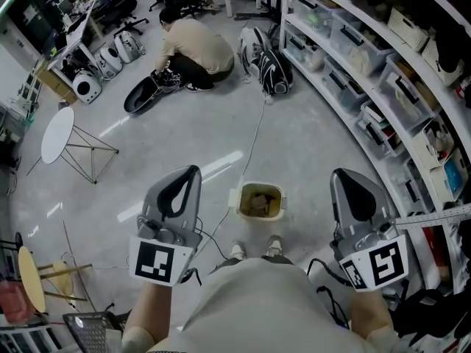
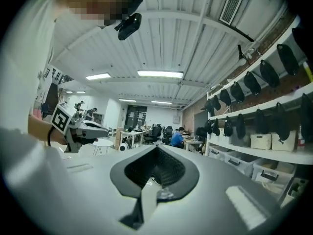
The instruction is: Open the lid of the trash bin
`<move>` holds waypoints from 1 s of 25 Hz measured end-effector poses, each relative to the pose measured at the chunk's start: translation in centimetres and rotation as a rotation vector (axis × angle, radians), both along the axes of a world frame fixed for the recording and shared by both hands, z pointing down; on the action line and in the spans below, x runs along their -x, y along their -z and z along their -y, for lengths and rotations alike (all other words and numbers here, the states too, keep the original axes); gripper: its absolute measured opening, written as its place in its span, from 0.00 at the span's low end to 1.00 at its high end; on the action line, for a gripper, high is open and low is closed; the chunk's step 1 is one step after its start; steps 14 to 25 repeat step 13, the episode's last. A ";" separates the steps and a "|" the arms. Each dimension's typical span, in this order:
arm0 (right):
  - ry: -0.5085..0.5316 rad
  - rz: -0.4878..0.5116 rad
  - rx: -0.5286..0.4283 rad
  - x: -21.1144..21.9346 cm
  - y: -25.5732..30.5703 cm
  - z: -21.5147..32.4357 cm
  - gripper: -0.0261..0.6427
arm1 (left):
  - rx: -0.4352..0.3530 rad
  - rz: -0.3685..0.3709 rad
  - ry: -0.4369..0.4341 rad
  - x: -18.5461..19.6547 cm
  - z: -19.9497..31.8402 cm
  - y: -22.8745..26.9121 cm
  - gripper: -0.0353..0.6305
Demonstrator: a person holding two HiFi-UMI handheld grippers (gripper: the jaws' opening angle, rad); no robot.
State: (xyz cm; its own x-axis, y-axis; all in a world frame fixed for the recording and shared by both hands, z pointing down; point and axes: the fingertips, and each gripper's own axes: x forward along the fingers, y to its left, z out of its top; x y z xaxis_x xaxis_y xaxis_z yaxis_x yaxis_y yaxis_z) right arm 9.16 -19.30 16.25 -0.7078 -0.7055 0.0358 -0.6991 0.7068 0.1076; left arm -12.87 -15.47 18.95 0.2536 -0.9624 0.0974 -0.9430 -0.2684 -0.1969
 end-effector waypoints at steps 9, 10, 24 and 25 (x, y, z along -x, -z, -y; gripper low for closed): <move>-0.009 -0.004 0.012 0.3 -0.3 0.9 0.04 | 0.012 0.006 -0.010 -0.1 0.6 0.3 0.06; -0.009 -0.005 0.013 0.3 -0.4 1.1 0.04 | 0.014 0.006 -0.011 0.0 0.7 0.2 0.06; -0.010 -0.008 0.015 0.4 -0.6 1.6 0.04 | 0.018 0.006 -0.014 0.0 1.2 0.1 0.06; -0.010 -0.008 0.015 0.4 -0.6 1.6 0.04 | 0.018 0.006 -0.014 0.0 1.2 0.1 0.06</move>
